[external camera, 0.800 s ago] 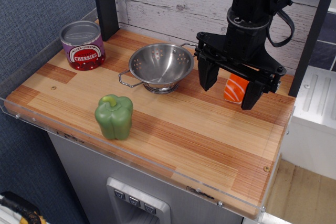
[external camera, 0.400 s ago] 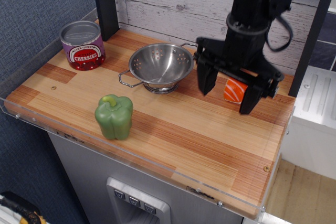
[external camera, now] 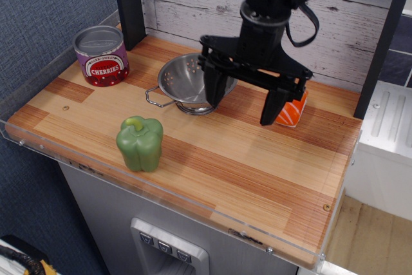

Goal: Move silver bowl to lower left corner of table.

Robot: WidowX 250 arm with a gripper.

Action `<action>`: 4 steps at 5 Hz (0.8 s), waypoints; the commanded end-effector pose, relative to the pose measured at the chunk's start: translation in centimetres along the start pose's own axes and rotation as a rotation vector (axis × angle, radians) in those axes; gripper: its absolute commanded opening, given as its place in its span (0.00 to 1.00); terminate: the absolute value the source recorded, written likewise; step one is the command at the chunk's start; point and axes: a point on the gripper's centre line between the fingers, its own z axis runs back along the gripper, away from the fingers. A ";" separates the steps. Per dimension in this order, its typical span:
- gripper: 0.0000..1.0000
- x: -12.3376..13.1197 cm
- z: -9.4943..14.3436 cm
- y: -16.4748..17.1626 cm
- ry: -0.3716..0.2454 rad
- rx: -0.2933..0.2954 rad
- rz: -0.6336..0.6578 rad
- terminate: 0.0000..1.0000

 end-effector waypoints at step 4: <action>1.00 4.4 -2.5 12.4 -0.099 -0.023 0.251 0.00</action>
